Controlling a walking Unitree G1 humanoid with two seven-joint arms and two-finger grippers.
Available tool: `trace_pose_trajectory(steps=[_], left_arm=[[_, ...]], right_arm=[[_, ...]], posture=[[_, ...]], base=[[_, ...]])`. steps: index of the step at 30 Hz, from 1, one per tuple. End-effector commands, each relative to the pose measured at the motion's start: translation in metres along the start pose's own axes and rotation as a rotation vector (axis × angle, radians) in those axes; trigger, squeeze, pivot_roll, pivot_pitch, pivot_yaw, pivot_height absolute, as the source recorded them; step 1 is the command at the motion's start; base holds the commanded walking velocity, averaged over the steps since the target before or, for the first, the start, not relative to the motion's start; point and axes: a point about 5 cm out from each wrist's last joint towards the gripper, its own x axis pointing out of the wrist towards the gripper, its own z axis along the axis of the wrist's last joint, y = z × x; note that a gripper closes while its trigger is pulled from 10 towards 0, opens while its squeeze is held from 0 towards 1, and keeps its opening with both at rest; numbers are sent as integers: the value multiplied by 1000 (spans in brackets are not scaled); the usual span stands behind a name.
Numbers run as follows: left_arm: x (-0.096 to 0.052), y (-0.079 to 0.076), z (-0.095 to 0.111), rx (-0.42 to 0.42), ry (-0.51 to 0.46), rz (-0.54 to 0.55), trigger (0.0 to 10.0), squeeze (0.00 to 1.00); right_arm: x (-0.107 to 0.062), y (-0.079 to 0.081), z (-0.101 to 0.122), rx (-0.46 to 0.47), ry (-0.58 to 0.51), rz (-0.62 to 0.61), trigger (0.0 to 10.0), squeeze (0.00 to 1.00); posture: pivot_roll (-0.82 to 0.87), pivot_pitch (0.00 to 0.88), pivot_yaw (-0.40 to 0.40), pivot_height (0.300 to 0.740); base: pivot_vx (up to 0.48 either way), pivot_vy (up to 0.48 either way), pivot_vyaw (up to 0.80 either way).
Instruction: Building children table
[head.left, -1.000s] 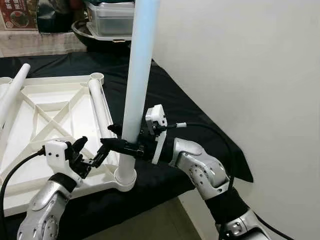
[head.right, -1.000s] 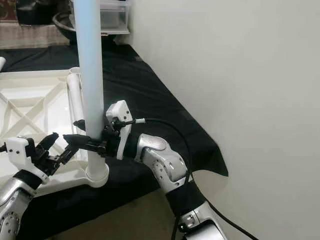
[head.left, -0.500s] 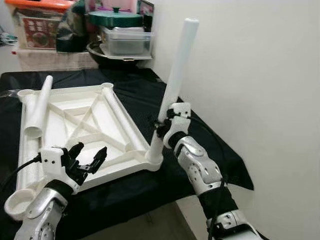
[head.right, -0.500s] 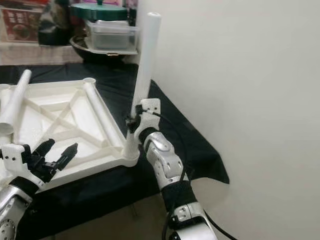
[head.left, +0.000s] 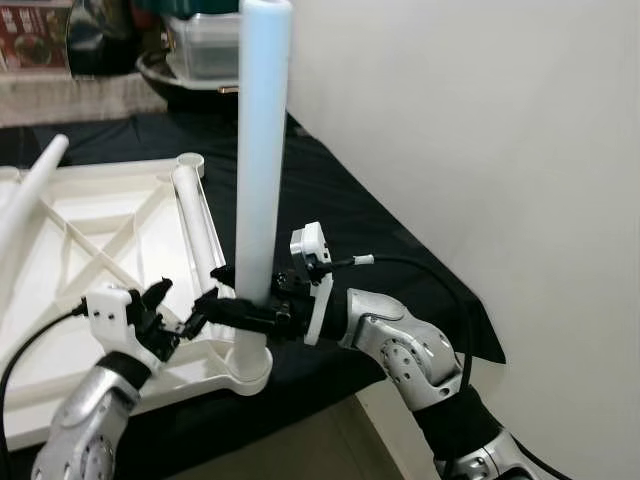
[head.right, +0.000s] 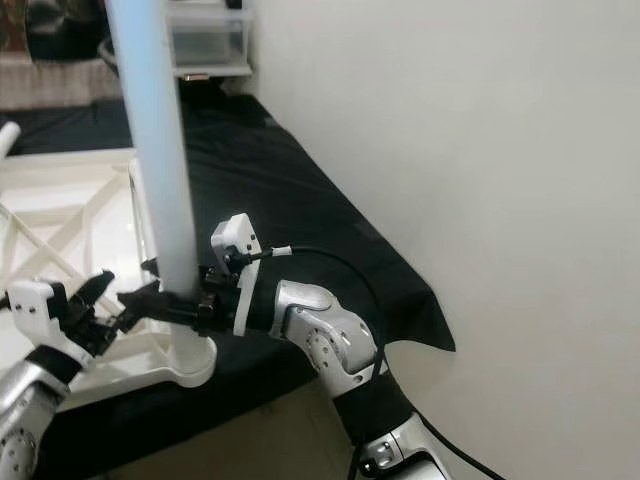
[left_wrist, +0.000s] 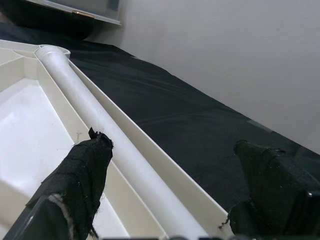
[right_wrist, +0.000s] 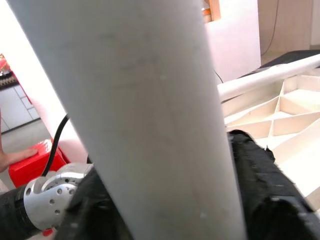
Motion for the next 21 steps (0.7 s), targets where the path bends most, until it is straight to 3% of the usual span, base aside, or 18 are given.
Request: trace_pose_trajectory(steps=[1,2,4,6,7,8,10,11,12,15,16,17,18,19,20,21], left_arm=[[0,-3,-3,-20,6,-5,10000,0],[0,-3,-3,-21,5,-5,10000,0],[0,-3,-3,-21,5,-5,10000,0],[0,-3,-2,-24,3,-6,10000,0],[-1,-3,-2,-25,3,-7,10000,0],[-1,-3,-2,-25,3,-7,10000,0],[-1,-4,-2,-27,2,-12,10000,0],[-1,-4,-2,-27,2,-12,10000,0],[-1,-4,-2,-28,2,-14,10000,0],[-1,-5,-2,-29,2,-14,10000,0],[-1,-5,-3,-30,2,-14,10000,0],[-1,-5,-3,-31,2,-15,10000,0],[-1,-5,-3,-31,2,-15,10000,0],[-1,-6,-3,-31,2,-16,10000,0],[-1,-6,-3,-31,3,-16,10000,0],[-1,-6,-3,-31,3,-16,10000,0]], right_arm=[[2,2,-8,29,8,10,157,0],[2,-8,-10,13,5,-86,0,0],[2,-8,-10,13,5,-86,0,0],[0,-39,-10,38,-17,-415,0,0],[-7,-57,-9,77,-27,-635,0,0],[-7,-57,-9,77,-27,-635,0,0],[-29,-77,-14,85,30,-988,0,0],[-29,-77,-14,85,30,-988,0,0],[-35,-80,-16,70,50,-1073,0,0],[-35,-77,-16,51,71,-1066,0,0],[-30,-72,-14,15,87,-1025,10000,0],[-22,-65,-13,-15,88,-936,10000,0],[-22,-65,-13,-15,88,-936,10000,0],[-13,-57,-11,-8,70,-823,10000,0],[-7,-52,-7,-13,33,-745,10000,718],[-7,-52,-7,-13,33,-745,10000,718]], posture=[[165,0,-144,740],[163,0,-142,740],[163,0,-142,740],[161,0,-141,740],[154,0,-138,740],[154,0,-138,740],[154,0,-139,740],[154,0,-139,740],[154,0,-139,740],[154,0,-138,740],[151,0,-135,740],[149,0,-135,740],[149,0,-135,740],[149,0,-135,740],[149,0,-135,740],[149,0,-135,740]], base=[[0,0,0],[0,0,0],[0,0,0],[0,0,0],[0,0,0],[0,0,0],[0,0,0],[0,0,0],[0,0,0],[0,0,0],[0,0,0],[0,0,0],[0,0,0],[0,0,0],[0,0,0],[0,0,0]])
